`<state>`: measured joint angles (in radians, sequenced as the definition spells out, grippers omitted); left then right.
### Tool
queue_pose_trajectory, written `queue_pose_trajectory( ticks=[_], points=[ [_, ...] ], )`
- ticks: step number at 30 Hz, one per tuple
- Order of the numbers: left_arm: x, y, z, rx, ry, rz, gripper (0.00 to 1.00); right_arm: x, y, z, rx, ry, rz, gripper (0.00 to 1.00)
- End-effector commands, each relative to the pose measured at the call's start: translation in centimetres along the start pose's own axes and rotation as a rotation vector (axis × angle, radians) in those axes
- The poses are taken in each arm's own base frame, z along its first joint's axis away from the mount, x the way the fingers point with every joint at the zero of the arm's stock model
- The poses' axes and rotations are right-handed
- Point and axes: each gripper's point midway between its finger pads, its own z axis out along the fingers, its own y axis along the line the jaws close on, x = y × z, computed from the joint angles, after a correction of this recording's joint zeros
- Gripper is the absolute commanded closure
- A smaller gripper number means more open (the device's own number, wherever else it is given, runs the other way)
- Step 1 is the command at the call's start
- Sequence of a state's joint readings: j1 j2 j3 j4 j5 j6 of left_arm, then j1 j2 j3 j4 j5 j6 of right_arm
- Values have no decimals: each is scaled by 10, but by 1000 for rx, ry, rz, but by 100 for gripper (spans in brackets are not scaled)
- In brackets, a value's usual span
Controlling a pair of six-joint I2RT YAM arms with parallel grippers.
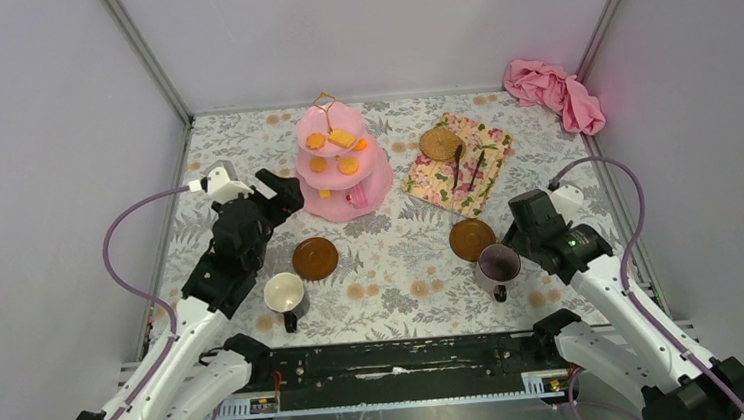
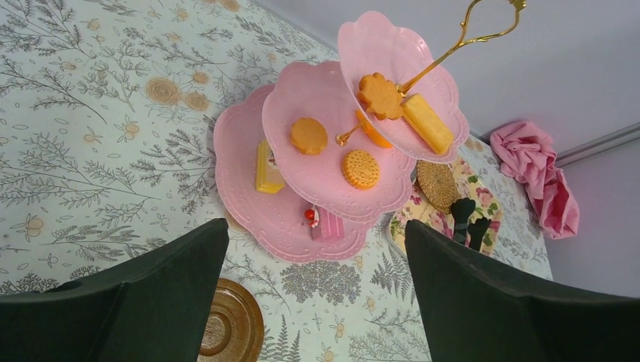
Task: Serve the afternoon tea
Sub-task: Pick up the cup at the center of the board.
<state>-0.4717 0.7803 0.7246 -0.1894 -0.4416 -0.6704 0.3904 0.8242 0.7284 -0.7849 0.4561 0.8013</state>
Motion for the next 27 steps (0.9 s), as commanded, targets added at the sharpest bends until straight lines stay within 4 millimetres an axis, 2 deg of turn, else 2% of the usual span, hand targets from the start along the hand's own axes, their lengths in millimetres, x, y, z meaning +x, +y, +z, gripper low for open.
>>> queue_pose_trajectory(
  ticks=[1,8,19,25,27],
  points=[
    [-16,-14,-9,47,-23,4,6,18,1,0,15,53,20,44],
    [-25,-24,-17,86,-26,-2,6,33,-1,2,43,89,21,44],
    [-20,-32,-20,121,-1,-4,7,61,-12,12,64,142,46,44],
    [-16,-31,-19,117,6,8,7,74,-7,24,48,167,57,51],
    [-16,-30,-19,117,3,9,6,74,-7,26,54,168,52,56]
  ],
)
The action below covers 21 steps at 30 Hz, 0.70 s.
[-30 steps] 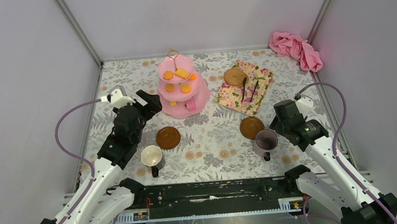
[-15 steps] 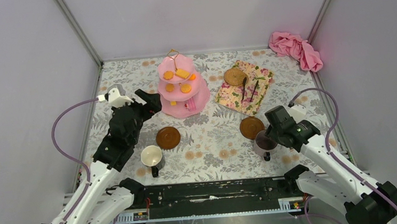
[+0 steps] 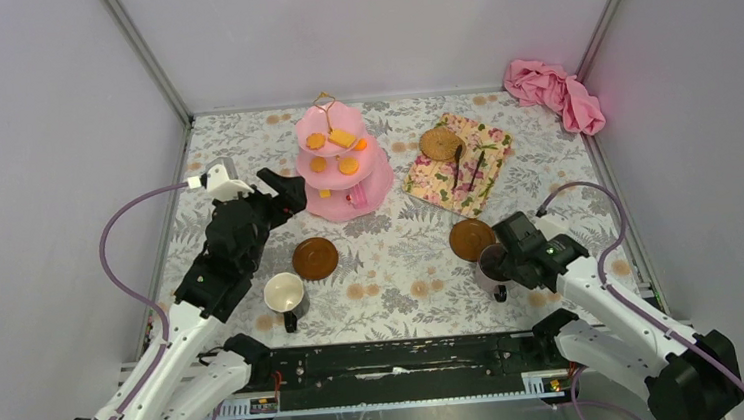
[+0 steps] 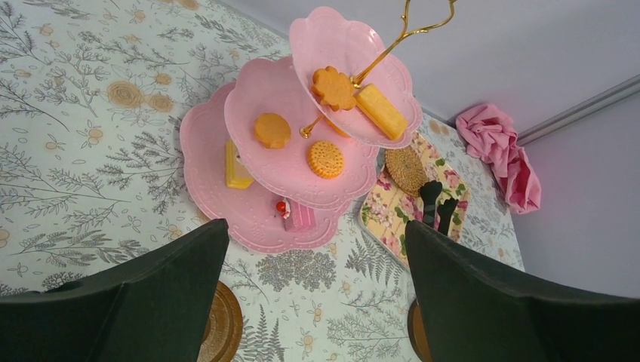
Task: Serve the afternoon tea
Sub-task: Pick up the cup at the center of the board.
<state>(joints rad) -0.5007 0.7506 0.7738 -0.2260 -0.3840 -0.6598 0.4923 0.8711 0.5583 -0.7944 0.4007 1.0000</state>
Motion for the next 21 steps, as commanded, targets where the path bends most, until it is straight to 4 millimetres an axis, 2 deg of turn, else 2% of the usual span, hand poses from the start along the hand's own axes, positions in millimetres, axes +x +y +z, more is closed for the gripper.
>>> queue_pose_trajectory(
  ticks=[1,5,7,10,16,21],
  points=[
    [-8,-8,-4,27,-18,12,6,-2,11,4,-27,-13,27,60],
    [-10,-7,-6,27,-27,9,6,-3,11,4,-30,-20,30,77],
    [-10,-7,-6,26,-26,13,6,-3,10,3,-32,-21,32,89],
    [-8,-6,-5,24,-23,15,6,-5,11,0,-42,-25,38,99],
    [-9,-8,-7,33,-23,8,6,-15,17,-14,-61,-38,30,100],
    [-12,-12,-9,48,-25,1,6,-22,32,-33,-105,-54,19,100]
  ],
)
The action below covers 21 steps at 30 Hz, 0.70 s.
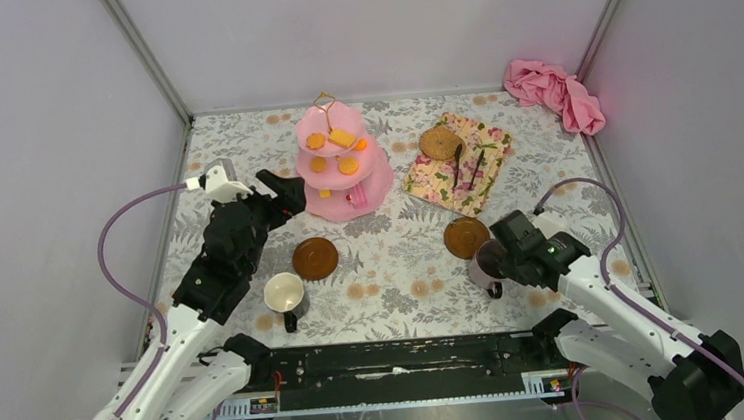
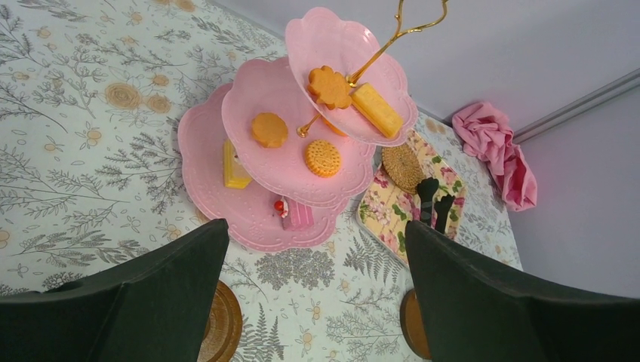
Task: Serve the afternoon tea
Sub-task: Pick up the cup at the center of the board, then place the cup on the coaster.
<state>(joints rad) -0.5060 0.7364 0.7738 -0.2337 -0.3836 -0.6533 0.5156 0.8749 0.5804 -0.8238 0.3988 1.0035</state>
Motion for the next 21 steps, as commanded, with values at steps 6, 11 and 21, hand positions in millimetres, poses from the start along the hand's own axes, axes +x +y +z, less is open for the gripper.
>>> queue_pose_trajectory(
  ticks=[6,11,21],
  points=[
    [-9,-14,-4,46,-13,3,6,-39,49,-40,-93,-95,-16,100],
    [-16,-20,-8,70,-25,4,6,-61,68,-44,-76,-142,-54,100],
    [-25,-24,-14,85,-36,19,6,-78,97,-36,-18,-141,-154,100]
  ],
)
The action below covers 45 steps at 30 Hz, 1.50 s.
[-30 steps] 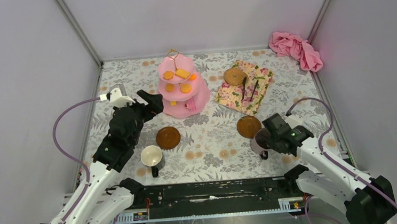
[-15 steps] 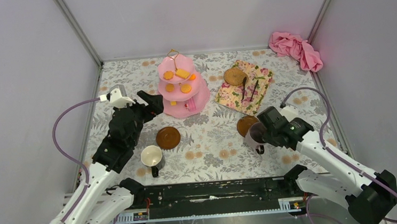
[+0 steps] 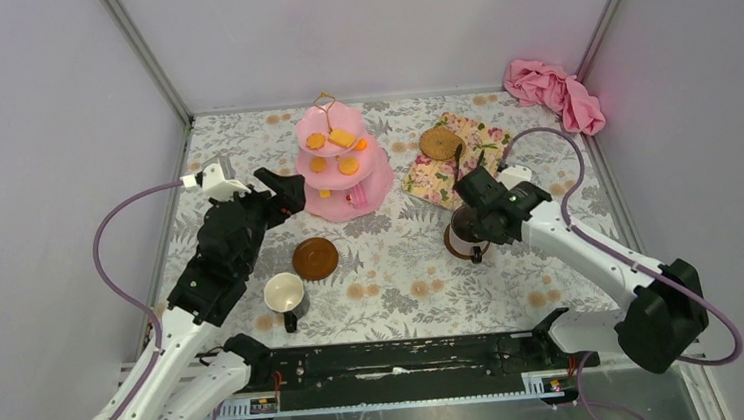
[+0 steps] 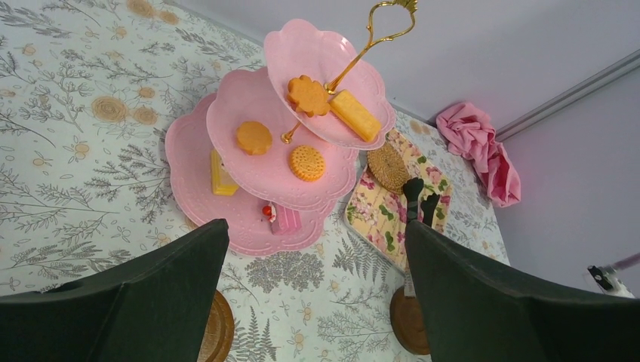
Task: Serve the afternoon tea
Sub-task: Place the cup on the coaster.
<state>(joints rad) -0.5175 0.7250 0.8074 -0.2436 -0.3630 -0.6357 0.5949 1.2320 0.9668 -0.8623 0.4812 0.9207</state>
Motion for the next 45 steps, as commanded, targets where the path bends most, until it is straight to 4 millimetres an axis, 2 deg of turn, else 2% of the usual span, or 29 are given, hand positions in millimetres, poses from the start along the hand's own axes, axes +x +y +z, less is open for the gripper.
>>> queue_pose_trajectory(
  ticks=[1,20,32,45],
  points=[
    [-15,-12,-7,40,-27,15,6,-31,16,-9,-22,-82,1,100],
    [-14,-11,-7,39,-25,22,5,-32,1,27,40,-19,-19,100],
    [-13,-10,-5,34,-26,28,5,-19,6,48,24,41,-26,100],
    [-9,-8,-2,28,-18,34,5,-15,14,65,23,77,-36,100]
  ],
)
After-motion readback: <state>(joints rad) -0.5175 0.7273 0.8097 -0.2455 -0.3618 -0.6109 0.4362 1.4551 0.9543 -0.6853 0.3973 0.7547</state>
